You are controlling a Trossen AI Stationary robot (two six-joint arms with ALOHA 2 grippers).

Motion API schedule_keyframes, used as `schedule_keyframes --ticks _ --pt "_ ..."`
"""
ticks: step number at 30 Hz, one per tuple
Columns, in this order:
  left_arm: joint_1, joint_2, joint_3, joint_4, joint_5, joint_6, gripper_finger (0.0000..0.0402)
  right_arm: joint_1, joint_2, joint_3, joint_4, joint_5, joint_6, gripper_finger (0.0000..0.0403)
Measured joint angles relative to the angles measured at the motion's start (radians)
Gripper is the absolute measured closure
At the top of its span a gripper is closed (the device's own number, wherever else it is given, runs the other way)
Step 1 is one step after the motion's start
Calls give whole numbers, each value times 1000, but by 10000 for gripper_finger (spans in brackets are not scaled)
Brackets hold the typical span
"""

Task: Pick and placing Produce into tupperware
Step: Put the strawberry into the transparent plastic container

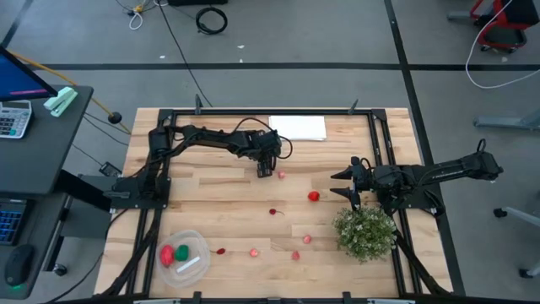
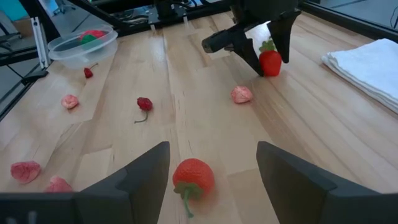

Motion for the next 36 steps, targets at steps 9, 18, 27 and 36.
schedule_keyframes --ticks 9,18,27,36 --pt "-17 -30 -3 -41 -2 -118 220 0 0 0 0 0 0 153" --pt "-124 -174 -2 -488 5 -309 181 0 0 0 0 0 0 153" --pt "-394 -230 -2 -815 5 -636 252 0 0 0 -1 0 0 153" --pt "-590 -220 -1 -779 -75 -545 305 0 0 0 -1 0 0 153"
